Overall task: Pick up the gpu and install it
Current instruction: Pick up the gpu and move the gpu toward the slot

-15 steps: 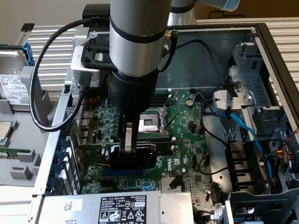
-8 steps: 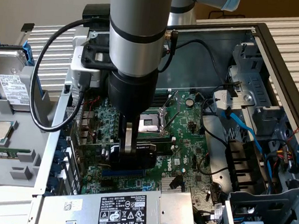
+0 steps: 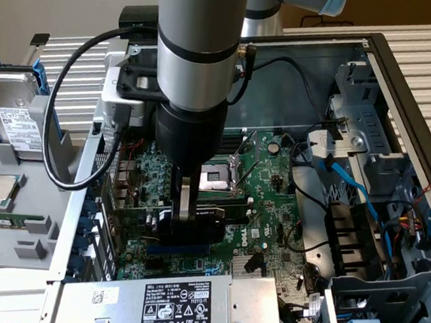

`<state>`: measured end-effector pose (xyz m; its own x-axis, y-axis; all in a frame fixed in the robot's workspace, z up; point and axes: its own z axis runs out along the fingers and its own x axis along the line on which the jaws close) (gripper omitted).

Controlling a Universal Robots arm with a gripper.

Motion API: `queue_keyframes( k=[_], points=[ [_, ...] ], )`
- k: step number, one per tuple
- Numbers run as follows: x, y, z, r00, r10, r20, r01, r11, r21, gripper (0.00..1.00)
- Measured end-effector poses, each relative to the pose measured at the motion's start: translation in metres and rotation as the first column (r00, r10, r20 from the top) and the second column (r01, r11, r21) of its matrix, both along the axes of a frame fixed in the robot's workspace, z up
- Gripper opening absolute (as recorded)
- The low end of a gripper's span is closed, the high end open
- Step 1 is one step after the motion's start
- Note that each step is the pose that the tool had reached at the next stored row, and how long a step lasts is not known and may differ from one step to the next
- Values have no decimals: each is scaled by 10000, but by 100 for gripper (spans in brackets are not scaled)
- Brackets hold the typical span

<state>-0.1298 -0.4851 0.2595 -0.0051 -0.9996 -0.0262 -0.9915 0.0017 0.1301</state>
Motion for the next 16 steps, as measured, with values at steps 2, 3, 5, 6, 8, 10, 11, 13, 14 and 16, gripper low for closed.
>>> queue_keyframes(
  k=[2, 3, 5, 6, 8, 10, 11, 13, 14, 16],
  points=[
    [-5, 1, -1, 10000, 0, 1, 0, 10000, -1, 27],
    [-6, 1, -1, 10000, 1, 2, -1, 10000, -1, 27],
    [-9, 1, -2, 10000, 1, 4, -1, 10000, -3, 27],
    [-10, 2, -2, 10000, 1, 4, -1, 10000, -4, 27],
    [-10, 5, -3, 10000, 1, 4, -1, 10000, -4, 27],
    [-11, 11, -2, 10000, -1, 3, 1, 10000, -4, 27],
    [-11, 12, -2, 10000, 0, 4, 0, 10000, -4, 27],
    [-11, 12, -3, 10000, 0, 3, 0, 10000, -6, 27],
    [-11, 12, -3, 10000, -1, 2, 1, 10000, -8, 27],
    [-10, 12, -3, 10000, -1, 1, 1, 10000, -11, 27]
  ],
)
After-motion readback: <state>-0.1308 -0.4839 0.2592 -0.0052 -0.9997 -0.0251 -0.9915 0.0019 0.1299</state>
